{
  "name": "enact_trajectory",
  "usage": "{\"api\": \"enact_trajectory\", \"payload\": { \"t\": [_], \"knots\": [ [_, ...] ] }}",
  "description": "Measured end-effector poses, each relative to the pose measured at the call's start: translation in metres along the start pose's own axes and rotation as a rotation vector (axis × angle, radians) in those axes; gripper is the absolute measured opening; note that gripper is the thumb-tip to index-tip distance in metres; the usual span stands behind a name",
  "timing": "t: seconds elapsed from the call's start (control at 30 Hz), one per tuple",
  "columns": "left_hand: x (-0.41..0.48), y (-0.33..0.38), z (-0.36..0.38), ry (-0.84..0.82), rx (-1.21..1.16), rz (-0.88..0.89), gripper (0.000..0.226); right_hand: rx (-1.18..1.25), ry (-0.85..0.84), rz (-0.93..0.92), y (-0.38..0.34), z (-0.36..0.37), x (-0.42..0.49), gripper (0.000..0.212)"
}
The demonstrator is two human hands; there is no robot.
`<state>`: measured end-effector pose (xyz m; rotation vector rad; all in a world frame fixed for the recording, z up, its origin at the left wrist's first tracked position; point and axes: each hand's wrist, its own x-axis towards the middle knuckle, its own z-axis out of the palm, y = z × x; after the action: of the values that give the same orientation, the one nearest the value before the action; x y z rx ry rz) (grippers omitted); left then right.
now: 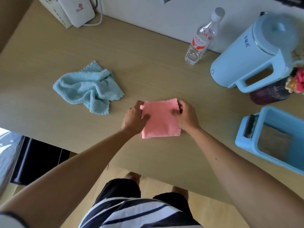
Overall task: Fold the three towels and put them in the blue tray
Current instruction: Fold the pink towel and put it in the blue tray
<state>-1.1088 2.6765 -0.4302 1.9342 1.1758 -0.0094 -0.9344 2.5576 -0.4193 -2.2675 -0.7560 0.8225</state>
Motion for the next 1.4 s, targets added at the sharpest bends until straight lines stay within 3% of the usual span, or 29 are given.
{"api": "enact_trajectory", "payload": {
  "t": [0.13,0.23,0.3,0.4,0.5,0.63,0.77,0.87,1.0,1.2,1.33,1.4],
  "knots": [
    [0.002,0.000,-0.001,0.076,0.173,0.075,0.064,-0.047,0.058,0.008,0.002,0.005,0.003,0.034],
    [-0.006,0.004,-0.002,0.193,0.497,0.401,0.077,-0.260,0.206,-0.130,0.004,0.012,-0.013,0.047],
    [-0.009,-0.001,0.003,0.065,0.592,0.605,0.081,-0.345,0.225,-0.247,0.002,0.020,-0.029,0.039],
    [-0.009,-0.021,0.014,-0.133,0.663,0.736,0.087,-0.396,0.078,-0.320,0.010,0.037,-0.050,0.028],
    [-0.015,-0.037,0.018,-0.193,0.652,0.654,0.093,-0.461,0.013,-0.275,0.026,0.049,-0.063,0.036],
    [-0.020,-0.031,0.020,-0.186,0.667,0.580,0.093,-0.476,0.056,-0.245,0.019,0.052,-0.072,0.041],
    [-0.005,-0.003,0.015,-0.058,0.638,0.554,0.071,-0.401,0.183,-0.160,0.013,0.052,-0.102,0.052],
    [0.005,0.014,0.016,-0.064,0.622,0.465,0.080,-0.300,0.237,-0.012,0.016,0.058,-0.134,0.061],
    [0.012,0.031,0.020,-0.073,0.672,0.383,0.087,-0.233,0.258,0.054,0.025,0.063,-0.161,0.065],
    [0.018,0.048,0.014,-0.184,0.591,0.095,0.027,-0.184,0.277,0.095,0.027,0.054,-0.164,0.063],
    [0.006,0.063,0.006,-0.284,0.364,0.081,0.022,-0.022,0.323,0.107,0.021,0.035,-0.157,0.056],
    [-0.006,0.079,-0.003,-0.333,0.195,0.063,0.031,0.109,0.326,0.117,0.017,0.019,-0.151,0.050]
  ]
}}
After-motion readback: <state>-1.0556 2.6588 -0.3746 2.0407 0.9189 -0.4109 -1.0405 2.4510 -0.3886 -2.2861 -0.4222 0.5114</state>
